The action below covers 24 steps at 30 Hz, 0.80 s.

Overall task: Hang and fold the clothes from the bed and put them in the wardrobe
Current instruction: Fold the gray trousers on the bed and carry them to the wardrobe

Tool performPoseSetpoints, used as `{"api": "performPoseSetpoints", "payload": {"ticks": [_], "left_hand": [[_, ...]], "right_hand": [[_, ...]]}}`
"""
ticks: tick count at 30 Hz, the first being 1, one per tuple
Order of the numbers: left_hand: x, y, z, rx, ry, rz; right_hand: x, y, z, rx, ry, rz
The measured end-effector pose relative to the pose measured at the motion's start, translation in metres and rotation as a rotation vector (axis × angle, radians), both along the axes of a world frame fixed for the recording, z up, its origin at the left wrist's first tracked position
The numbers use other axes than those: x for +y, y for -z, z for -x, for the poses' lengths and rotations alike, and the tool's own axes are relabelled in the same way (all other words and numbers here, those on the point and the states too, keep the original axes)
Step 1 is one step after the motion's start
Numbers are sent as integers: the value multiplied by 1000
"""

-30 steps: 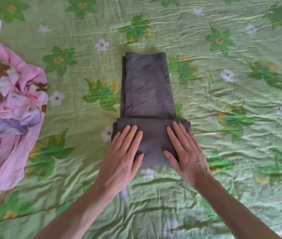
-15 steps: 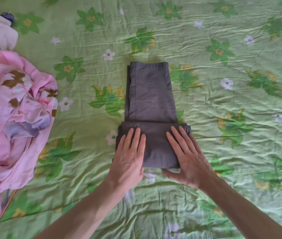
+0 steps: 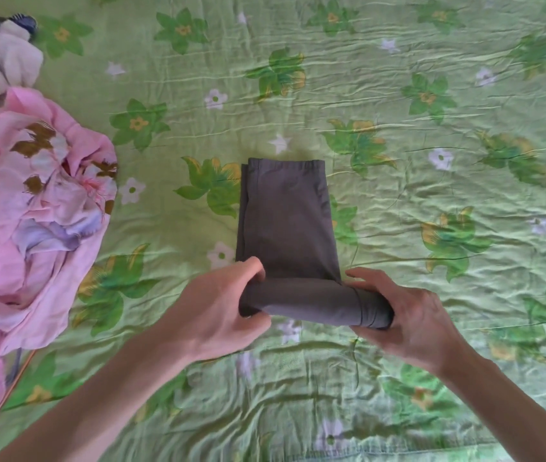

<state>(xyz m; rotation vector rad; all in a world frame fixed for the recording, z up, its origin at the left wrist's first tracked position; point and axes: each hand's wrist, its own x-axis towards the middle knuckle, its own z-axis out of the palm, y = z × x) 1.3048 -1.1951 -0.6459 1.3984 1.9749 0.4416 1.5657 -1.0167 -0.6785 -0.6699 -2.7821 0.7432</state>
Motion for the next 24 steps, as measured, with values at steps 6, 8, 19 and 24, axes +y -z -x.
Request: {"api": "performPoseSetpoints", "payload": {"ticks": [6, 8, 19, 24], "left_hand": [[2, 27, 20, -491, -643, -65], [10, 40, 20, -616, -850, -79], [44, 82, 13, -327, -926, -82], [47, 78, -4, 7, -856, -101]], "right_hand": [[25, 6, 14, 217, 339, 543], [25, 15, 25, 261, 458, 607], [32, 65, 74, 85, 795, 494], [20, 61, 79, 103, 641, 24]]}}
